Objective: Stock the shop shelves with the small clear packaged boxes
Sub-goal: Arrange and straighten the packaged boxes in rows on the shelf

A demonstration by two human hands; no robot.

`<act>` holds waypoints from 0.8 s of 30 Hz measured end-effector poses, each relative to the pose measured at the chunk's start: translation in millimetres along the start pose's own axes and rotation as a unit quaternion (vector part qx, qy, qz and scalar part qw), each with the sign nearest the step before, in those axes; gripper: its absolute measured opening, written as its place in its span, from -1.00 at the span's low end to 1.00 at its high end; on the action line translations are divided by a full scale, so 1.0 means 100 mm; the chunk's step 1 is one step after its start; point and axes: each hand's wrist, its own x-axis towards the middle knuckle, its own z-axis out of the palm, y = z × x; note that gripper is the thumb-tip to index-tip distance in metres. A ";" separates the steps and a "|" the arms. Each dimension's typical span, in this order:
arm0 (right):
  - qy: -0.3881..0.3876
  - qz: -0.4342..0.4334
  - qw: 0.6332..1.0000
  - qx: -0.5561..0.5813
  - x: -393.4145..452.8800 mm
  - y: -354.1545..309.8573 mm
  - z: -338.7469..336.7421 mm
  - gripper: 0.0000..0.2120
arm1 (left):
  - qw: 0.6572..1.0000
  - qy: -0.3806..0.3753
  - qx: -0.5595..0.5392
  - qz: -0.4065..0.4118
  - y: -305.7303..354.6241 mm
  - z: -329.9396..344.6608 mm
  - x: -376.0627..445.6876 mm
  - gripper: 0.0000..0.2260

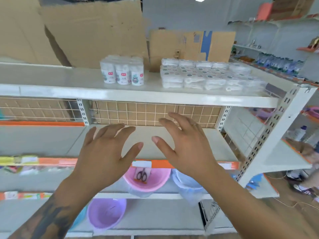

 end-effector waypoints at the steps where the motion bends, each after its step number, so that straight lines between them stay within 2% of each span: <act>1: -0.002 -0.004 1.000 0.002 -0.02 -0.18 0.07 -0.50 | 1.000 0.003 0.004 -0.009 -0.16 -0.03 -0.12 -0.41; 8: -0.033 -0.059 0.998 0.015 -0.08 -1.26 0.57 -0.52 | 0.996 -0.018 0.062 -0.055 -1.27 -0.30 -0.79 -0.43; 13: -0.062 -0.104 0.992 0.025 0.22 -1.85 0.93 -0.50 | 0.991 0.005 0.083 -0.108 -1.97 -0.48 -0.97 -0.47; 19: -0.059 -0.167 0.982 0.058 0.95 -2.58 1.51 -0.49 | 0.979 0.014 0.104 -0.176 -2.85 -0.68 -0.98 -0.45; 24: -0.043 -0.207 0.974 0.085 1.73 -3.16 1.96 -0.49 | 0.968 0.020 0.122 -0.220 -3.59 -0.88 -0.68 -0.42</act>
